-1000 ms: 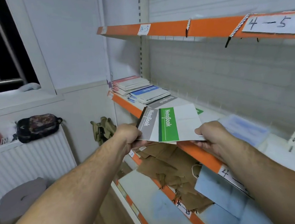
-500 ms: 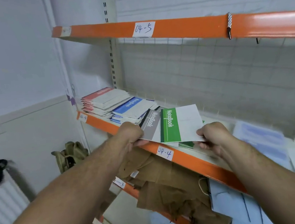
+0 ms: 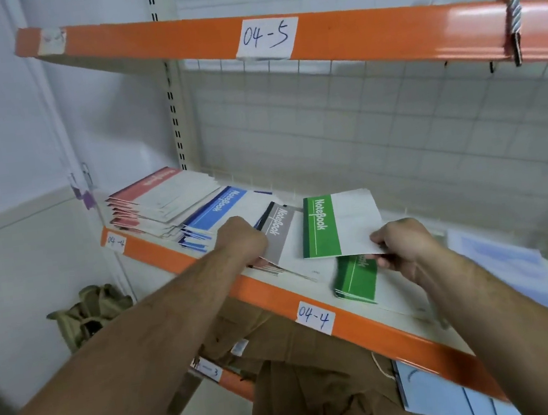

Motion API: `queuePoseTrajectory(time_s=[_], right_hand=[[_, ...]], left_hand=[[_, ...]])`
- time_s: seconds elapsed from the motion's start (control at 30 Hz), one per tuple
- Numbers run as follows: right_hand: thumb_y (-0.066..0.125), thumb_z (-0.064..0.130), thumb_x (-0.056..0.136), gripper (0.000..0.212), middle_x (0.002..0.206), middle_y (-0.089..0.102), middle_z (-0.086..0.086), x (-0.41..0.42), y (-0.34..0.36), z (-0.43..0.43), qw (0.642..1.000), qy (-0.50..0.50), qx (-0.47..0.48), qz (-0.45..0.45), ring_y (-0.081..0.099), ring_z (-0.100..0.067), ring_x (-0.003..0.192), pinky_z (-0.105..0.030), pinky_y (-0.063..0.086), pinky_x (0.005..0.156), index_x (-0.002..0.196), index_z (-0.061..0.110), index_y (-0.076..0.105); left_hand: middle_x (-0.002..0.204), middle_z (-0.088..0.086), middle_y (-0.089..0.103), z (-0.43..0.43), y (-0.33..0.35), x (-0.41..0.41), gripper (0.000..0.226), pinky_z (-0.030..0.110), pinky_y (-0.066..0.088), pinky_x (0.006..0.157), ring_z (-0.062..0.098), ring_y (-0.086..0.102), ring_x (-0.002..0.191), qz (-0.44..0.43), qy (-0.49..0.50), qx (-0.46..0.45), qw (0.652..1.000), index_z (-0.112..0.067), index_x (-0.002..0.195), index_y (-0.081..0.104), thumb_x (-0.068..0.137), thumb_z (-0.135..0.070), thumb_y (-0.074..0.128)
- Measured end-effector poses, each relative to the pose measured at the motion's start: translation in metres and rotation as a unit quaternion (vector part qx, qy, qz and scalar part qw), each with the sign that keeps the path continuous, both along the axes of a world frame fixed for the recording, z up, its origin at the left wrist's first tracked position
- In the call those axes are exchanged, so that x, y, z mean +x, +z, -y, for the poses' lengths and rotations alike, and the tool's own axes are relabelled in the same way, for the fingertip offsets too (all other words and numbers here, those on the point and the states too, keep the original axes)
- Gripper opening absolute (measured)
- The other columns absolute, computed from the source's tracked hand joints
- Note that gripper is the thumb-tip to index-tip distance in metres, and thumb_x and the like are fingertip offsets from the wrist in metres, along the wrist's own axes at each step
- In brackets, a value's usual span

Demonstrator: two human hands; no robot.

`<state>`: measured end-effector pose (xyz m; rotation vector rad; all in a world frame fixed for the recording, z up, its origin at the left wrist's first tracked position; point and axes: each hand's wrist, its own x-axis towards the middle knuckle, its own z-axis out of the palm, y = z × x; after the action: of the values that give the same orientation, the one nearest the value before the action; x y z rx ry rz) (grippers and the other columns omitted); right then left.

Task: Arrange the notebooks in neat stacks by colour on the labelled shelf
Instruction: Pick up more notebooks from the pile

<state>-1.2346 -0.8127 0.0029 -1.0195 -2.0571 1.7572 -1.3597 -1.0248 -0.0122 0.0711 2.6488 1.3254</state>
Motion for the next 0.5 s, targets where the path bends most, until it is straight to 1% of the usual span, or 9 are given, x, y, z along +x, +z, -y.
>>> queuePoseTrajectory(time_s=[0.07, 0.13, 0.23, 0.3, 0.4, 0.5], right_hand=[[0.048, -0.005, 0.092, 0.010, 0.055, 0.062, -0.013, -0.006, -0.003, -0.003, 1.000, -0.004, -0.005, 0.001, 0.059, -0.021, 0.048, -0.019, 0.040, 0.034, 0.086, -0.001, 0.056], [0.048, -0.005, 0.092, 0.010, 0.056, 0.063, -0.014, -0.010, -0.004, -0.004, 1.000, -0.002, -0.007, 0.004, 0.057, -0.023, 0.050, -0.019, 0.039, 0.035, 0.087, -0.001, 0.056], [0.047, -0.005, 0.092, 0.012, 0.061, 0.063, -0.015, -0.012, -0.006, -0.004, 1.000, -0.006, -0.010, 0.012, 0.058, -0.024, 0.054, -0.019, 0.039, 0.034, 0.085, 0.000, 0.055], [0.047, -0.005, 0.093, 0.013, 0.062, 0.063, -0.015, -0.010, -0.005, -0.003, 1.000, -0.014, -0.014, 0.010, 0.060, -0.026, 0.056, -0.020, 0.039, 0.033, 0.085, 0.000, 0.055], [0.046, -0.005, 0.093, 0.012, 0.065, 0.064, -0.016, -0.008, -0.004, -0.001, 0.999, -0.035, -0.015, 0.006, 0.061, -0.025, 0.055, -0.020, 0.040, 0.034, 0.086, 0.000, 0.055], [0.046, -0.004, 0.094, 0.010, 0.075, 0.065, -0.019, -0.005, -0.002, 0.004, 0.998, -0.058, -0.017, 0.010, 0.063, -0.019, 0.047, -0.020, 0.041, 0.035, 0.091, -0.002, 0.055]], left_hand=[[0.080, 0.002, 0.061, -0.003, -0.004, -0.006, 0.010, 0.019, 0.037, 0.043, 0.015, 0.060, 0.065, -0.041, -0.011, -0.056, 0.998, -0.010, 0.088, 0.058, 0.086, -0.013, 0.068], [0.079, 0.001, 0.059, -0.007, -0.009, -0.012, 0.011, 0.021, 0.037, 0.045, 0.014, 0.058, 0.068, -0.065, -0.026, -0.088, 0.994, -0.011, 0.086, 0.057, 0.085, -0.012, 0.067], [0.084, 0.004, 0.062, -0.010, -0.012, -0.019, 0.006, 0.022, 0.038, 0.046, 0.015, 0.057, 0.069, -0.088, -0.055, -0.121, 0.987, -0.009, 0.088, 0.060, 0.085, -0.010, 0.065], [0.088, 0.006, 0.065, -0.011, -0.014, -0.023, 0.005, 0.022, 0.040, 0.047, 0.018, 0.059, 0.071, -0.107, -0.080, -0.134, 0.982, -0.009, 0.088, 0.060, 0.086, -0.011, 0.064], [0.098, 0.008, 0.069, -0.012, -0.015, -0.029, 0.011, 0.023, 0.048, 0.054, 0.024, 0.067, 0.083, -0.138, -0.106, -0.165, 0.971, -0.011, 0.092, 0.060, 0.087, -0.017, 0.068], [0.104, 0.008, 0.070, -0.012, -0.015, -0.033, 0.019, 0.025, 0.052, 0.059, 0.025, 0.069, 0.088, -0.157, -0.128, -0.198, 0.959, -0.013, 0.094, 0.058, 0.086, -0.023, 0.071]])
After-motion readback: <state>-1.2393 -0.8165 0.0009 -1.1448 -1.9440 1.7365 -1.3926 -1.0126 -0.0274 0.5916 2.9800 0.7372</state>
